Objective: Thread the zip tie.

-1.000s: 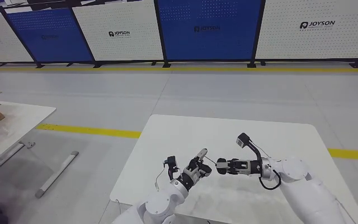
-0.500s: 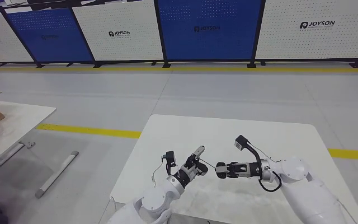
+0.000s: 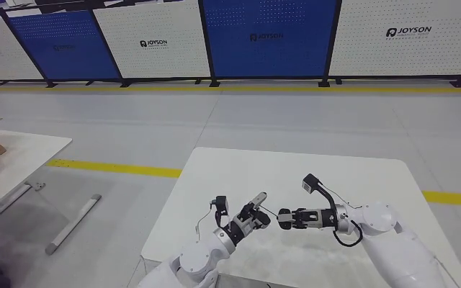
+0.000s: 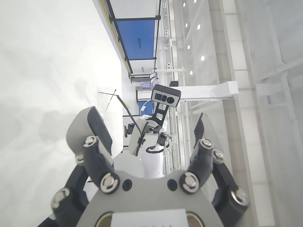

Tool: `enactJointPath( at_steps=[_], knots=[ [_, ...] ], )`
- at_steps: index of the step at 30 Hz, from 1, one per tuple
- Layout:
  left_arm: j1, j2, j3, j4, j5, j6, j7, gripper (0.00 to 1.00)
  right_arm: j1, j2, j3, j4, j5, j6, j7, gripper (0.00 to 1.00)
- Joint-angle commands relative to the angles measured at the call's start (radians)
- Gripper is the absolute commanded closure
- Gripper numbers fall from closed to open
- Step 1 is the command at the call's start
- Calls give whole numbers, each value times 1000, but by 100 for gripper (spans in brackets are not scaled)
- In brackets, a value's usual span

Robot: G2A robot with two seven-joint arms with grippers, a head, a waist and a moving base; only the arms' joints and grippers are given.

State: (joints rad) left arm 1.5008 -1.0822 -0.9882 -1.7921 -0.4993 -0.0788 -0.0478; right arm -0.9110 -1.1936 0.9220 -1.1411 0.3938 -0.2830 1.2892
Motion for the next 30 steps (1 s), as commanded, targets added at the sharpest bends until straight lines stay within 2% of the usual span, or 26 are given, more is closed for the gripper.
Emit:
enactJointPath(
  at_steps=[1, 3, 7, 12, 15, 16, 17, 21, 23, 28, 30],
  knots=[
    [0, -1, -1, 2, 2, 4, -3, 58, 0, 0, 0, 0, 0, 0, 0, 100],
    [1, -2, -2, 3, 5, 7, -11, 64, 0, 0, 0, 0, 0, 0, 0, 100],
    [5, -4, -7, 1, 11, 9, -12, 65, 0, 0, 0, 0, 0, 0, 0, 100],
    [12, -6, -10, -3, 18, 10, -26, 82, 0, 0, 0, 0, 0, 0, 0, 100],
    [18, -6, -15, -6, 26, 9, -30, 86, 0, 0, 0, 0, 0, 0, 0, 100],
    [19, -7, -15, -6, 27, 10, -34, 93, 0, 0, 0, 0, 0, 0, 0, 100],
    [19, -7, -16, -6, 27, 11, -36, 94, 0, 0, 0, 0, 0, 0, 0, 100],
    [20, -9, -15, -7, 35, 16, -47, 89, 0, 0, 0, 0, 0, 0, 0, 100],
    [22, -10, -16, -9, 39, 16, -47, 75, 0, 0, 0, 0, 0, 0, 0, 100],
    [25, -13, -20, -13, 38, 15, -46, 85, 0, 0, 0, 0, 0, 0, 0, 100],
    [26, -14, -22, -14, 38, 15, -47, 100, 0, 0, 0, 0, 0, 0, 0, 100]
  ],
)
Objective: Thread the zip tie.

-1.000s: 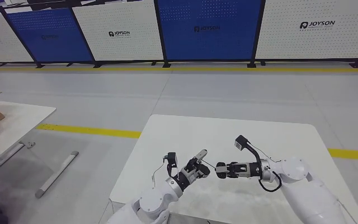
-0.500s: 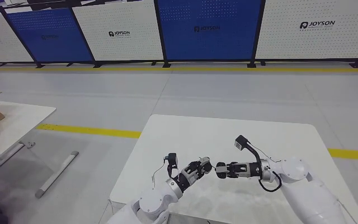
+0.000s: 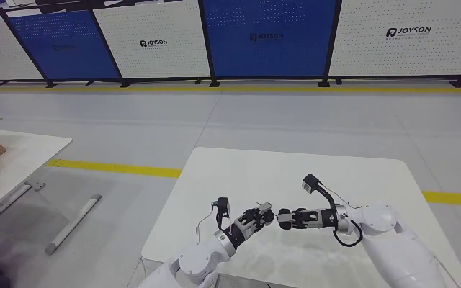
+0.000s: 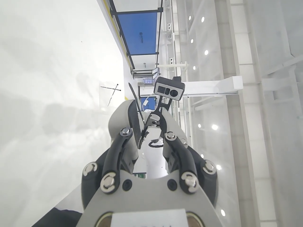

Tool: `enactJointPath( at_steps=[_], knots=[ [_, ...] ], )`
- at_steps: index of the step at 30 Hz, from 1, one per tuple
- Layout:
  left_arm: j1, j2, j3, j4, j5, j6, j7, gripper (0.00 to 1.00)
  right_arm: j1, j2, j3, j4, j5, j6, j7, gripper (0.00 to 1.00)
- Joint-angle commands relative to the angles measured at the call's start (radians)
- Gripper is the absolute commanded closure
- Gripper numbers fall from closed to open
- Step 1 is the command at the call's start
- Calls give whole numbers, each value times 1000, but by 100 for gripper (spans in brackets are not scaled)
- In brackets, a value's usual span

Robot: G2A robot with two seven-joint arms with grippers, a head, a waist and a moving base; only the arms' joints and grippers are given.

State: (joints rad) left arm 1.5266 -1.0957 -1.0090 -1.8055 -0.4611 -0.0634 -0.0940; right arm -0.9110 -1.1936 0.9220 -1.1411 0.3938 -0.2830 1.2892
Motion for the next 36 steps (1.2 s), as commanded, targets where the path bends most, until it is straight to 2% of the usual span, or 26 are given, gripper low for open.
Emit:
enactJointPath(
  at_steps=[1, 13, 19, 20, 21, 30, 33, 34, 36],
  knots=[
    [1, -1, -2, 0, 0, 0, -1, 100, 0, 0, 0, 0, 0, 0, 0, 100],
    [-2, -7, -7, 9, 16, 6, -12, 100, 0, 0, 0, 0, 0, 0, 0, 100],
    [0, -10, -11, 9, 20, 6, -14, 100, -28, 7, 10, -51, -23, 23, -41, 100],
    [1, -10, -12, 9, 22, 5, -15, 100, -32, 9, 16, -57, -23, 26, -45, 61],
    [2, -10, -12, 9, 23, 4, -16, 100, -36, 10, 20, -62, -23, 29, -46, 0],
    [6, -15, -27, 7, 38, -9, 16, 100, -92, 32, 92, -91, 3, 9, -66, 0],
    [9, -18, -27, 11, 77, -15, 76, 100, -123, 44, 130, -103, -1, 2, -87, 0],
    [8, -22, -25, 12, 118, -16, 138, 100, -141, 50, 150, -111, -9, 1, -108, 0],
    [7, -29, -3, 20, 175, -10, 216, 100, -172, 59, 177, -132, -18, 0, -131, 0]
  ],
)
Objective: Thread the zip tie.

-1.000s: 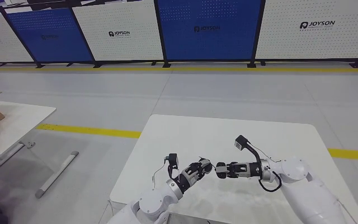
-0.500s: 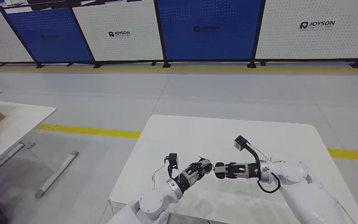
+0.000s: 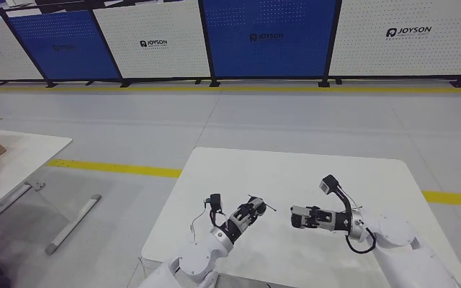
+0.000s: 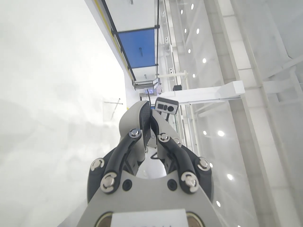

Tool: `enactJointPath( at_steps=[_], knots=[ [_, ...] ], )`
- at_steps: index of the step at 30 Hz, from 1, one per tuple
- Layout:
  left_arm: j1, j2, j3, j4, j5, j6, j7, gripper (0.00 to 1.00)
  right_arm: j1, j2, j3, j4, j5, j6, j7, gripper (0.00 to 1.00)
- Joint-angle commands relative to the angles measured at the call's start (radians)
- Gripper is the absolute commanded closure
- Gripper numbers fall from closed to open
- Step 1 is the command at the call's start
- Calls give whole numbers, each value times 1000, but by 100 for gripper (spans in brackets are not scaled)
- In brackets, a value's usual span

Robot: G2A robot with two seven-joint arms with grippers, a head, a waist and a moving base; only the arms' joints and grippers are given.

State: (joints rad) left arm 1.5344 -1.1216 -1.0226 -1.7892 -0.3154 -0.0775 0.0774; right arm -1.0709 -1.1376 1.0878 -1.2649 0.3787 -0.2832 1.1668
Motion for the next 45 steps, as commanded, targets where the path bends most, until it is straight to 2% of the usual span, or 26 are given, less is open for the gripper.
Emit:
enactJointPath(
  at_steps=[1, 4, 14, 17, 20, 21, 22, 30, 35, 38, 41, 43, 45],
  knots=[
    [-5, -8, 28, 12, 60, 15, 78, 100, -33, 9, 30, -21, -9, 1, -26, 0],
    [-5, -8, 28, 12, 60, 15, 78, 100, -65, 16, 51, -51, -11, 3, -44, 0],
    [-6, -8, 24, 13, 56, 14, 80, 100, -65, 16, 51, -51, -11, 3, -44, 0],
    [12, -1, -29, 6, -2, 30, 38, 100, -65, 16, 51, -51, -11, 3, -44, 0],
    [44, 14, -87, -4, -34, 100, -68, 100, -65, 16, 51, -51, -11, 3, -44, 0],
    [52, 17, -101, -9, -43, 109, -89, 100, -65, 16, 51, -51, -11, 3, -44, 0],
    [64, 17, -116, -17, -81, 97, -101, 100, -65, 16, 51, -51, -11, 3, -44, 0],
    [64, 17, -116, -17, -81, 97, -101, 100, -65, 16, 51, -51, -11, 3, -44, 0],
    [65, 11, -136, -43, -169, 29, -116, 100, -65, 16, 51, -51, -11, 3, -44, 0],
    [101, 17, -184, -99, -203, -13, -156, 100, -65, 16, 51, -51, -11, 3, -44, 0],
    [159, 23, -235, -180, -231, -78, -200, 100, -65, 16, 51, -51, -11, 3, -44, 0],
    [205, 28, -273, -231, -300, -115, -263, 100, -65, 16, 51, -51, -11, 3, -44, 0],
    [236, 31, -312, -262, -348, -145, -299, 100, -65, 16, 51, -51, -11, 3, -44, 0]
  ],
)
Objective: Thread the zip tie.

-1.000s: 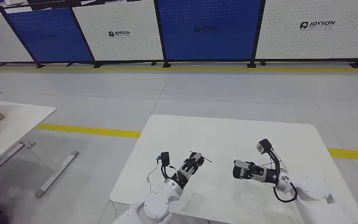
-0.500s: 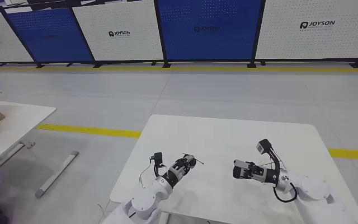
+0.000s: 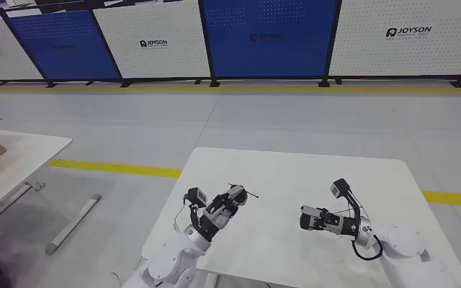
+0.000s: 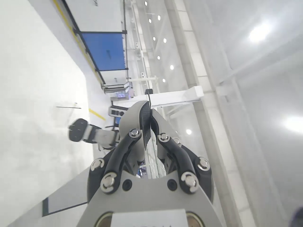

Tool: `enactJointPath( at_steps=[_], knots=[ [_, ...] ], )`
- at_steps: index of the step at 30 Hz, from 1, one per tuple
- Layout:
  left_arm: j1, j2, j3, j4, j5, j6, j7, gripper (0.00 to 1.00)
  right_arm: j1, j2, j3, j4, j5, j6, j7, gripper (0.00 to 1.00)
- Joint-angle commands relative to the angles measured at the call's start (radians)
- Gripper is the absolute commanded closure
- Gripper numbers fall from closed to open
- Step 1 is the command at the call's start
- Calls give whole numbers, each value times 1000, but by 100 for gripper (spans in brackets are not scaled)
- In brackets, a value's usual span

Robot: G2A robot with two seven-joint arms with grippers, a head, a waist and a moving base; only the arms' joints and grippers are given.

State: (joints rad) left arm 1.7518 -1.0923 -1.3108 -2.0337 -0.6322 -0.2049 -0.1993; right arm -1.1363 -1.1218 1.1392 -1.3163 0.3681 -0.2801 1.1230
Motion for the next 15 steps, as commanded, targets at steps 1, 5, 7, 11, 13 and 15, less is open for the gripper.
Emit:
enactJointPath(
  at_steps=[1, 5, 7, 11, 13, 15],
  knots=[
    [38, 3, -42, -31, -54, -34, -47, 100, 0, 0, 0, 0, 0, 0, 0, 0],
    [38, 3, -42, -31, -54, -34, -47, 100, 0, 0, 0, 0, 0, 0, 0, 0],
    [38, 3, -42, -31, -54, -34, -47, 100, 0, 0, 0, 0, 0, 0, 0, 0],
    [38, 3, -42, -31, -54, -34, -47, 100, 0, 0, 0, 0, 0, 0, 0, 0],
    [38, 3, -42, -31, -54, -34, -47, 100, 0, 0, 0, 0, 0, 0, 0, 0],
    [31, 2, -39, -29, -51, -27, -48, 100, 0, 0, 0, 0, 0, 0, 0, 0]
  ],
)
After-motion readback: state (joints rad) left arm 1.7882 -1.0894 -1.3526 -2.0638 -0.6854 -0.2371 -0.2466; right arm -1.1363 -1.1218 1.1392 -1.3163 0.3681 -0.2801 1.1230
